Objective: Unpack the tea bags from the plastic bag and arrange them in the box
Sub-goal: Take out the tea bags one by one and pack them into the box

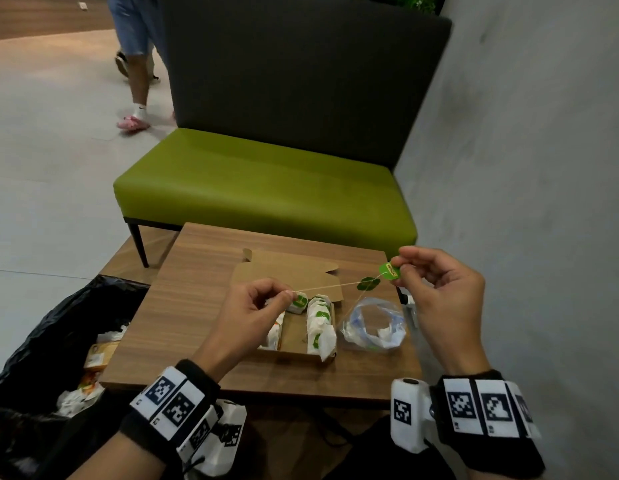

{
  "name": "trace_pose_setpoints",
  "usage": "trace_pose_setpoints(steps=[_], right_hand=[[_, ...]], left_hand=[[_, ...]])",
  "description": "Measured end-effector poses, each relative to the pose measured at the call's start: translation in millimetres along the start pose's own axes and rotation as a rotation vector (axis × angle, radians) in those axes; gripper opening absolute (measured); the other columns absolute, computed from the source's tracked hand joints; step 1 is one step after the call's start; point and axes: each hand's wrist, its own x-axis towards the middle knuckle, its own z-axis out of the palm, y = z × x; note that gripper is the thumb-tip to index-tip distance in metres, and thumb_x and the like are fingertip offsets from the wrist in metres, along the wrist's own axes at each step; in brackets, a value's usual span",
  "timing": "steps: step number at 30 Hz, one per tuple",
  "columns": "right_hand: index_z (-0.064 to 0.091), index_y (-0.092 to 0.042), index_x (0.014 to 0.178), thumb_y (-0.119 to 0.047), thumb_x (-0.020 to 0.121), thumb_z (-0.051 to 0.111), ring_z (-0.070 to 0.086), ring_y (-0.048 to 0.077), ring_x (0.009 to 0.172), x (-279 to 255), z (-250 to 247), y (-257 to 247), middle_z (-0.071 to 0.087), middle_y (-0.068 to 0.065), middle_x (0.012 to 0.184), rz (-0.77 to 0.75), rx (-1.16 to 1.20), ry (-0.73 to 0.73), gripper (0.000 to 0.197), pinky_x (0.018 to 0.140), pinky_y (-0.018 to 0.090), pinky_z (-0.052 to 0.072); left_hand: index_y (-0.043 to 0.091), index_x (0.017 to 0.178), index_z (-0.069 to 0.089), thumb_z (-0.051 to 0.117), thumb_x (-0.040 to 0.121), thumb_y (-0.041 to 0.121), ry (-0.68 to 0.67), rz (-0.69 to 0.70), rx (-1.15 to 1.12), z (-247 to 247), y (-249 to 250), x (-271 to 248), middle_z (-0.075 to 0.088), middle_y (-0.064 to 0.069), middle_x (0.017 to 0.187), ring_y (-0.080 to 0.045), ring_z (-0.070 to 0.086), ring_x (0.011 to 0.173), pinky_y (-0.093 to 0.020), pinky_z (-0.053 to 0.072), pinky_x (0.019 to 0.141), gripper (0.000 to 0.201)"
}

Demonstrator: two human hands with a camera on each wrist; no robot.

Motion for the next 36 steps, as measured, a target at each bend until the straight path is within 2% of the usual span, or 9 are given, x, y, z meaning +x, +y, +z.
trace_pose_setpoints(steps=[2, 5, 8, 10, 18, 21, 25, 29, 36], right_hand=[[0.073, -0.014, 0.095, 0.009, 0.088, 0.064, 0.073, 0.021, 0.079, -2, 1, -2, 0.076, 0.005, 0.084, 0.002, 0.028, -0.003, 0.025, 0.073, 0.030, 0.061], [0.073, -0.012, 0.095, 0.009, 0.087, 0.065, 0.073, 0.019, 0.078, -6, 2, -5, 0.076, 0.006, 0.084, 0.004, 0.064, -0.011, 0.024, 0.072, 0.026, 0.060], [0.073, -0.013, 0.095, 0.009, 0.087, 0.065, 0.072, 0.016, 0.078, -11, 4, -7, 0.076, 0.005, 0.085, 0.008, 0.075, -0.032, 0.025, 0.070, 0.022, 0.059], [0.073, -0.013, 0.094, 0.009, 0.086, 0.065, 0.073, 0.018, 0.079, -15, 7, -7, 0.076, 0.005, 0.085, 0.017, 0.067, -0.048, 0.025, 0.071, 0.024, 0.059], [0.074, -0.012, 0.092, 0.009, 0.086, 0.067, 0.073, 0.022, 0.079, -24, 5, -9, 0.076, 0.006, 0.085, 0.009, 0.054, -0.023, 0.024, 0.073, 0.031, 0.061], [0.074, -0.012, 0.092, 0.009, 0.086, 0.067, 0.073, 0.022, 0.080, -24, 4, -11, 0.076, 0.007, 0.086, 0.007, 0.077, -0.010, 0.023, 0.072, 0.028, 0.060], [0.073, -0.011, 0.091, 0.010, 0.085, 0.067, 0.072, 0.018, 0.076, -22, 4, -11, 0.076, 0.008, 0.085, 0.020, 0.108, -0.014, 0.022, 0.069, 0.024, 0.059], [0.074, -0.012, 0.089, 0.010, 0.086, 0.066, 0.072, 0.020, 0.076, -23, 2, -8, 0.076, 0.008, 0.084, 0.010, 0.067, -0.007, 0.024, 0.069, 0.026, 0.060], [0.074, -0.013, 0.073, 0.017, 0.079, 0.062, 0.064, 0.009, 0.062, -29, 1, -8, 0.072, 0.002, 0.071, -0.005, -0.049, -0.017, 0.033, 0.059, 0.017, 0.052]], left_hand=[[0.011, 0.079, 0.072, 0.067, 0.090, 0.008, -0.054, -0.020, 0.030, 2, 0, 1, 0.068, -0.005, 0.074, -0.005, 0.057, 0.067, -0.021, 0.048, 0.064, 0.013], [0.012, 0.078, 0.070, 0.067, 0.088, 0.014, -0.298, -0.125, 0.042, 6, 3, 3, 0.060, -0.001, 0.066, -0.012, 0.054, 0.065, -0.030, 0.048, 0.064, 0.011], [0.002, 0.081, 0.069, 0.065, 0.089, 0.006, -0.537, -0.176, 0.056, 17, 8, 2, 0.057, -0.002, 0.062, -0.011, 0.051, 0.057, -0.025, 0.045, 0.059, 0.010], [-0.001, 0.083, 0.068, 0.066, 0.090, 0.006, -0.586, -0.173, -0.023, 28, 12, 0, 0.056, -0.001, 0.060, -0.011, 0.050, 0.055, -0.022, 0.044, 0.058, 0.010], [0.010, 0.097, 0.065, 0.072, 0.089, 0.020, -0.275, -0.054, -0.108, 62, 22, 3, 0.045, 0.007, 0.053, -0.008, 0.040, 0.049, -0.022, 0.037, 0.054, 0.015], [0.005, 0.086, 0.068, 0.065, 0.094, 0.026, -0.286, -0.087, -0.152, 65, 25, 3, 0.044, 0.005, 0.051, -0.009, 0.036, 0.047, -0.019, 0.032, 0.050, 0.023], [0.005, 0.094, 0.072, 0.053, 0.099, 0.037, -0.376, -0.187, -0.232, 65, 30, 2, 0.050, 0.004, 0.049, -0.008, 0.037, 0.045, -0.021, 0.028, 0.047, 0.037], [0.004, 0.099, 0.071, 0.057, 0.099, 0.020, -0.386, -0.190, -0.250, 65, 30, 1, 0.056, 0.003, 0.059, -0.006, 0.033, 0.045, -0.018, 0.026, 0.043, 0.022], [-0.006, 0.085, 0.071, 0.059, 0.097, 0.012, -0.107, -0.087, -0.326, 73, 35, -1, 0.067, -0.012, 0.073, 0.001, 0.038, 0.039, -0.009, 0.031, 0.042, 0.025]])
